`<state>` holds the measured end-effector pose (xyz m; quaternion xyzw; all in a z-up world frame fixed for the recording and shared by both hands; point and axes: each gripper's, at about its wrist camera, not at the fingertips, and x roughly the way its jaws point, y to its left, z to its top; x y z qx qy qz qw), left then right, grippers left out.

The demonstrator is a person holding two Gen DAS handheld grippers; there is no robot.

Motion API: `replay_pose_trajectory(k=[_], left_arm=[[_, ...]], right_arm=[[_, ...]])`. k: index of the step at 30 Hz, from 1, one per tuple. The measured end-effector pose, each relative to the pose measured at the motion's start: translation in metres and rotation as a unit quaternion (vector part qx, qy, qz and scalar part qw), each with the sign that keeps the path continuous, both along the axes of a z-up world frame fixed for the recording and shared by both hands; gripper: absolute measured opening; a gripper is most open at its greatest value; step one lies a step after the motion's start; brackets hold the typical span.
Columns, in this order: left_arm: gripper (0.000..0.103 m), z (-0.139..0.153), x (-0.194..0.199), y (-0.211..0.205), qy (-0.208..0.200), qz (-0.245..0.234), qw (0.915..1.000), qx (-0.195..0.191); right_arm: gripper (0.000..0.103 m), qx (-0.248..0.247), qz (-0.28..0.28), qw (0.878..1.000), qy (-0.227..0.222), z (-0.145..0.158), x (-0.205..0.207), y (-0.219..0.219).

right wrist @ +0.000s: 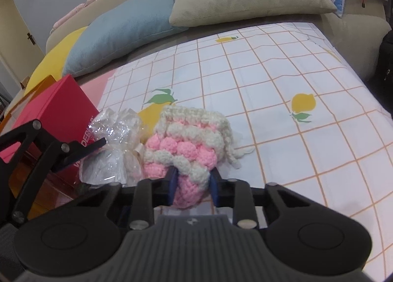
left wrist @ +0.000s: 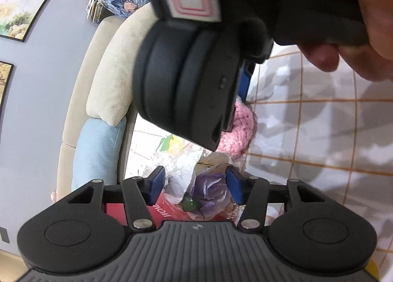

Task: Organize soft objects
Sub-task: 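Grasp the plastic bag with the left tool while the right tool grasps the pink crocheted fruit, then lift the plastic bag with the left tool while the right tool carries the crocheted fruit toward the box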

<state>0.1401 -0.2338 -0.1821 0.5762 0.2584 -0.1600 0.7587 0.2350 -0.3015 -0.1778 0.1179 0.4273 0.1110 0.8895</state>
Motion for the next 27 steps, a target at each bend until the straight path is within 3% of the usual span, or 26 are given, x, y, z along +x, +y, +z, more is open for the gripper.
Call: replay_pose_trajectory(k=[5,14,19,24,27], left_arm=[[0.056,0.011,-0.002,0.006,-0.001,0.013,0.9994,-0.032],[0.056,0.063,-0.027,0.006,-0.010,0.021,0.9923,-0.122],[0.056,0.093,-0.049,0.017,-0.013,0.024,0.9838,-0.177],[0.056,0.108,-0.066,0.034,-0.019,0.031,0.9733,-0.227],[0.056,0.120,-0.070,0.048,-0.024,0.040,0.9658,-0.255]], right_arm=[[0.022,-0.017,-0.015,1.000,-0.011,0.008,-0.007,-0.006],[0.022,0.003,-0.085,0.996,-0.010,0.030,-0.026,-0.034],[0.021,-0.001,-0.105,0.994,-0.007,0.043,-0.040,-0.035],[0.021,0.036,-0.110,0.993,0.010,0.053,-0.064,-0.035],[0.021,0.005,-0.096,0.995,0.006,0.062,-0.080,-0.021]])
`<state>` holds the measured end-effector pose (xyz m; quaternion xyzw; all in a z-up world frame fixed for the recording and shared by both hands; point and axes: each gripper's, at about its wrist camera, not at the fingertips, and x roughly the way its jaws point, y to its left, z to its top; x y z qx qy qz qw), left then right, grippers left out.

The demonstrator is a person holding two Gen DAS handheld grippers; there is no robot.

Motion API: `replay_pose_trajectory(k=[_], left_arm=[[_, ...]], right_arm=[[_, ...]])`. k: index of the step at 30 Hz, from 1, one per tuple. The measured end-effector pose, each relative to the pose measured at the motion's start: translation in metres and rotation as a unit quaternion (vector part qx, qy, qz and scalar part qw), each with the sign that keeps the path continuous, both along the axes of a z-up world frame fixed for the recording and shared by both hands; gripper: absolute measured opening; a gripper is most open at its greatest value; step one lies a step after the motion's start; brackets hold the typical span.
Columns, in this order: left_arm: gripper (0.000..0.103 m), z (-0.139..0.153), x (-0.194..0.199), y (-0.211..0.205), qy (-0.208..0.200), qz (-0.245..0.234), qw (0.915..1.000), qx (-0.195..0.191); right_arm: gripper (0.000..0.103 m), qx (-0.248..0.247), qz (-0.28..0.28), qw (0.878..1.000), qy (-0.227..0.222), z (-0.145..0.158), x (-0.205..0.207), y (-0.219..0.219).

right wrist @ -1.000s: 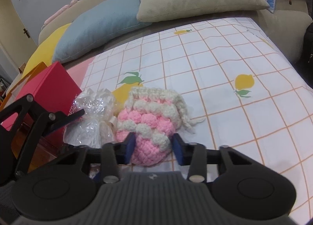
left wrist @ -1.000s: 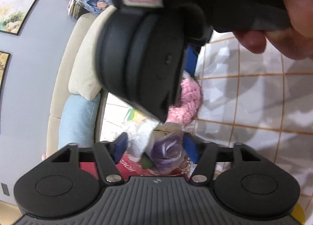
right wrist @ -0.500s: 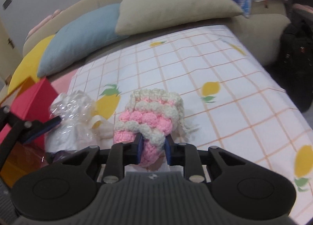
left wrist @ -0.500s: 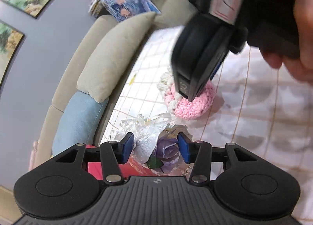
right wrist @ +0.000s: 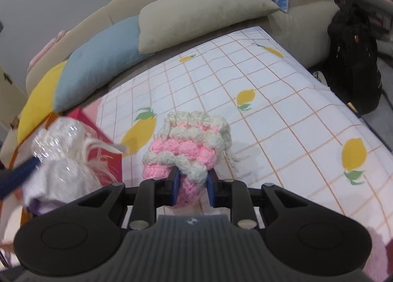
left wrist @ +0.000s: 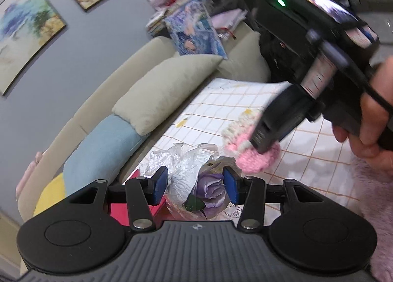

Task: Organize soft objects
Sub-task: 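Lift the plastic bag with the left tool while the right tool carries the crocheted fruit toward the box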

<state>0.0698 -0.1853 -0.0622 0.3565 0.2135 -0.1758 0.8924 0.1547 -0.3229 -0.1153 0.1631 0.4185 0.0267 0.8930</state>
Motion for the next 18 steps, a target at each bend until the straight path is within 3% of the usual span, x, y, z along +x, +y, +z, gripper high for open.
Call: replay_pose_trajectory(k=[3,10,18], left_arm=[[0.055,0.012,-0.001,0.016,-0.002,0.008,0.9996,-0.029],[0.055,0.034,-0.010,0.060,-0.007,0.058,0.9939,-0.094],[0.055,0.053,-0.012,0.100,-0.026,0.114,0.9821,-0.148]], right_arm=[[0.021,-0.017,0.013,1.000,0.004,0.009,-0.017,0.012],[0.021,0.011,0.015,1.000,0.022,0.022,-0.053,0.029],[0.021,-0.011,0.075,0.997,-0.015,0.053,-0.073,0.074]])
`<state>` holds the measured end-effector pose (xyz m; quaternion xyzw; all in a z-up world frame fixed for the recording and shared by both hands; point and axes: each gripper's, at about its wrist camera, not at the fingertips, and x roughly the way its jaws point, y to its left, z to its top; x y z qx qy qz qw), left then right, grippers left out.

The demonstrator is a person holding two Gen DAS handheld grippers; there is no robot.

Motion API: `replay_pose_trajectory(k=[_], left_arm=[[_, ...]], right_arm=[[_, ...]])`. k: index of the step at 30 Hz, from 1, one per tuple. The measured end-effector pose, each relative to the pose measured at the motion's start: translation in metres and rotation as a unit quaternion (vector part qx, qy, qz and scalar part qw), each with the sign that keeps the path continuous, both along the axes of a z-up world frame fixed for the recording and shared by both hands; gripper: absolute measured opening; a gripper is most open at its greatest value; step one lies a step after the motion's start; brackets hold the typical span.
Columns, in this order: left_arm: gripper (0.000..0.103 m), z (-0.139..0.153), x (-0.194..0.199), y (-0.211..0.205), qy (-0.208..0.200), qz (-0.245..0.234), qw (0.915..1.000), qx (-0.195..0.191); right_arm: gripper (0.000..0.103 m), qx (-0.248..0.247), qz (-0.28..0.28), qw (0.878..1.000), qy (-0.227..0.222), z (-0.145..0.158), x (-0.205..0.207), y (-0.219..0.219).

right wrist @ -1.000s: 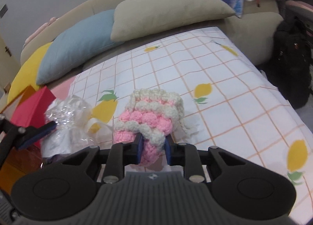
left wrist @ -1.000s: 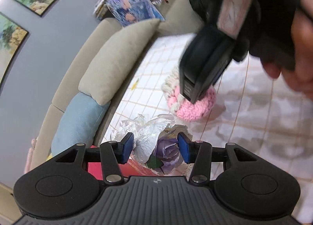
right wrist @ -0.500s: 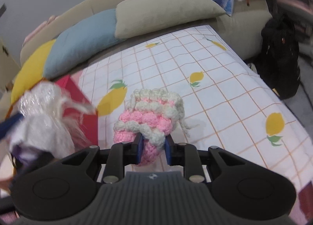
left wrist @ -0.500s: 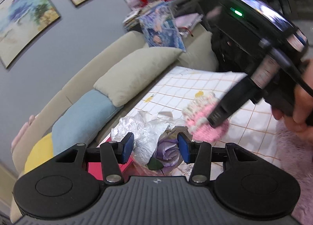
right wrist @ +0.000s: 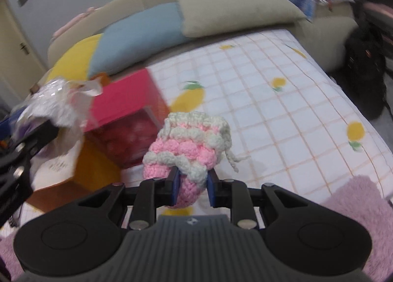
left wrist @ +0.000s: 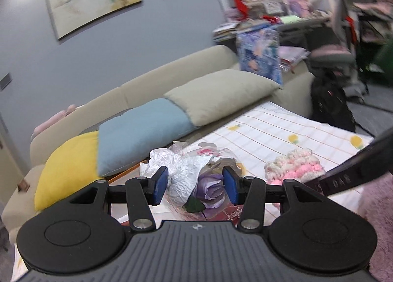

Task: Organize soft objects
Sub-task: 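Lift the plastic bag with the left tool while the right tool carries the crocheted fruit toward the box, then lower both items into the white box and open both tools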

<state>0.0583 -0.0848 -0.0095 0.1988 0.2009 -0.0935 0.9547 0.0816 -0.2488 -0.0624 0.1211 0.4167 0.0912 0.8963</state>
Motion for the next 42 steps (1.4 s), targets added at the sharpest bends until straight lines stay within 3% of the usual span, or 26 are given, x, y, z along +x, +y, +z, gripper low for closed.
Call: replay_pose_trajectory(k=[9,20,25,31,36,42], left_arm=[[0.055,0.010,0.011,0.051,-0.003,0.052,0.9975,-0.048],[0.055,0.014,0.060,0.120,0.014,0.088,0.9931,-0.077],[0.055,0.008,0.085,0.140,0.030,0.088,0.9927,-0.077],[0.055,-0.010,0.121,0.162,0.081,0.089,0.9867,-0.109],[0.055,-0.027,0.143,0.170,0.109,0.082,0.9856,-0.099],[0.055,-0.045,0.160,0.175,0.142,0.087,0.9811,-0.099]], right_arm=[[0.021,-0.047,0.105,0.990,-0.078,0.045,0.005,0.071],[0.021,-0.118,0.200,0.966,-0.113,0.068,0.061,0.154],[0.021,-0.155,0.236,0.953,-0.109,0.062,0.094,0.187],[0.021,-0.203,0.268,0.938,-0.087,0.041,0.136,0.224],[0.021,-0.266,0.305,0.910,-0.086,0.016,0.159,0.254],[0.021,-0.286,0.312,0.904,-0.053,-0.008,0.186,0.268]])
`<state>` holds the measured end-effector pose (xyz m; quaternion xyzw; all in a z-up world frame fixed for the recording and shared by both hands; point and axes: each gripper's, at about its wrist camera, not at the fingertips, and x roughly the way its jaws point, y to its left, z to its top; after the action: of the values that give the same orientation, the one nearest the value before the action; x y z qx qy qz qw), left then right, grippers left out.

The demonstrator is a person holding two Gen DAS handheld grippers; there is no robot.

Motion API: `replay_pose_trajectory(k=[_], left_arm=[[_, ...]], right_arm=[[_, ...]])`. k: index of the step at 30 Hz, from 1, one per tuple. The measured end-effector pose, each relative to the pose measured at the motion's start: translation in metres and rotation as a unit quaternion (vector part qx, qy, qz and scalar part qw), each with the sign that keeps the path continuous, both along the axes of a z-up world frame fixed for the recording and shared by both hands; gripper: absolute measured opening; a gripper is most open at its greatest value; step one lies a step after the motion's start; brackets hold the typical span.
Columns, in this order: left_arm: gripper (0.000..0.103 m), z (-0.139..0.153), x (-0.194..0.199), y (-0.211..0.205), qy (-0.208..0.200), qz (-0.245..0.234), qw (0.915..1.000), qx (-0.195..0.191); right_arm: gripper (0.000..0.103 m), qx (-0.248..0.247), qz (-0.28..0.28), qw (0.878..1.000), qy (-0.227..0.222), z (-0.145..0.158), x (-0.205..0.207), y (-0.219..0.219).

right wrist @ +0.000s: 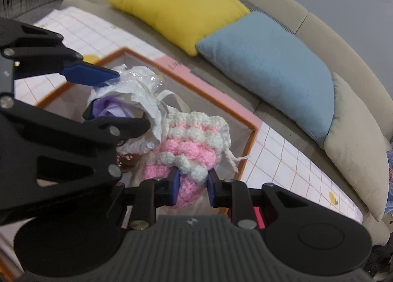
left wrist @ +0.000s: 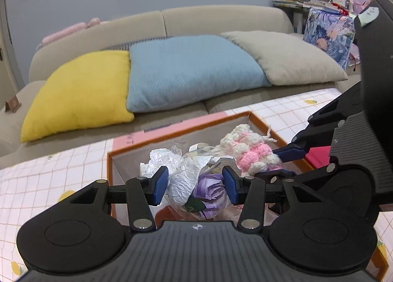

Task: Organize soft objects
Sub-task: 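Lower both items into the white box and open both tools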

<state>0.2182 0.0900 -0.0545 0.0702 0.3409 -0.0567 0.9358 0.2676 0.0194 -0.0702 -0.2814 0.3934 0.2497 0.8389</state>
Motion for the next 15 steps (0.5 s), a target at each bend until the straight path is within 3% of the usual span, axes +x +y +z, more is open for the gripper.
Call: replay_pose_trajectory(k=[10,15], left_arm=[[0.055,-0.024,0.012,0.008,0.051,0.019,0.9984,-0.018],[0.064,-0.019,0.008,0.012,0.055,0.029,0.9978,-0.025]], right_arm=[[0.024,-0.029,0.011,0.999,0.025,-0.025,0.017,0.011],[0.028,-0.038,0.019,0.999,0.016,-0.030,0.016,0.013]])
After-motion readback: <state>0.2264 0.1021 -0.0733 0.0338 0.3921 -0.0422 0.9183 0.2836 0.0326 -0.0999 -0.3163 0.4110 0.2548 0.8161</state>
